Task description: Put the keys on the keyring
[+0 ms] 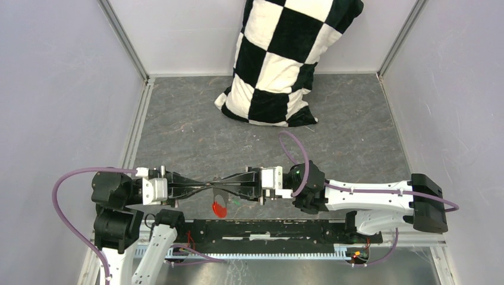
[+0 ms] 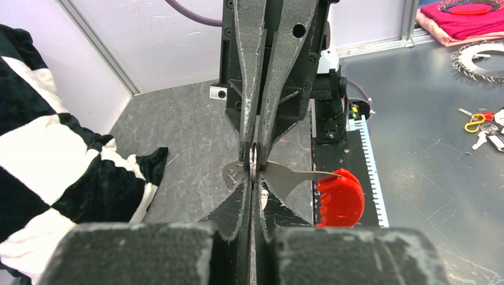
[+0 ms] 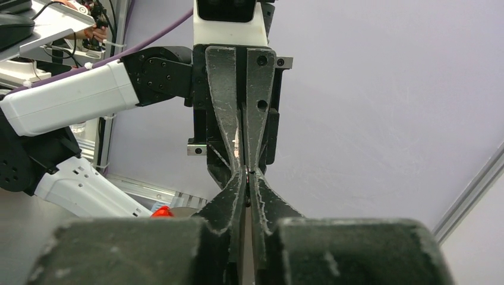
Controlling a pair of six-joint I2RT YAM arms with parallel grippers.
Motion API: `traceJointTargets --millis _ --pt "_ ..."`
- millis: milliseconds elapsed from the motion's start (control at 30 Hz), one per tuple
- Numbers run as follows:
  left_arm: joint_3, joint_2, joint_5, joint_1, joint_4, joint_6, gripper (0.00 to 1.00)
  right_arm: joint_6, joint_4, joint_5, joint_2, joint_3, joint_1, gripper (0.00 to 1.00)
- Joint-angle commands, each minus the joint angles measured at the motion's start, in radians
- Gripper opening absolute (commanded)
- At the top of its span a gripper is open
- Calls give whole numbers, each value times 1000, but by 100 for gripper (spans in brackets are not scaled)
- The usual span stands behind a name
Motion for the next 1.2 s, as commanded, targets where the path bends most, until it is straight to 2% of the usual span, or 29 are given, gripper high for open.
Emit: traceJointTargets --millis 0,67,167,367,533,700,833,1000,1067,1167 --pt "-3 -6 22 -1 -15 37 2 19 44 -38 -14 29 1 18" --pt "5 -7 47 1 -56 118 2 -4 -14 -48 -49 31 -1 28" --pt "38 -10 79 0 -172 354 2 -55 -149 -64 -135 39 -7 41" --pt "59 -14 127 1 -236 565 2 -109 -390 -92 -253 74 -12 45" --pt "80 -15 194 0 -246 687 2 -109 -455 -43 -304 51 -14 41" --pt "98 -17 224 0 -247 741 2 -98 -438 89 -336 -8 -20 40" --pt "85 -16 212 0 -246 755 2 -13 -488 232 -342 -24 -86 50" --pt "43 4 178 0 -248 715 2 144 -652 244 -313 -66 -294 63" --pt "24 17 189 0 -253 690 2 174 -718 242 -292 -114 -374 65" --pt "5 30 214 1 -254 656 2 210 -728 191 -274 -234 -476 66"
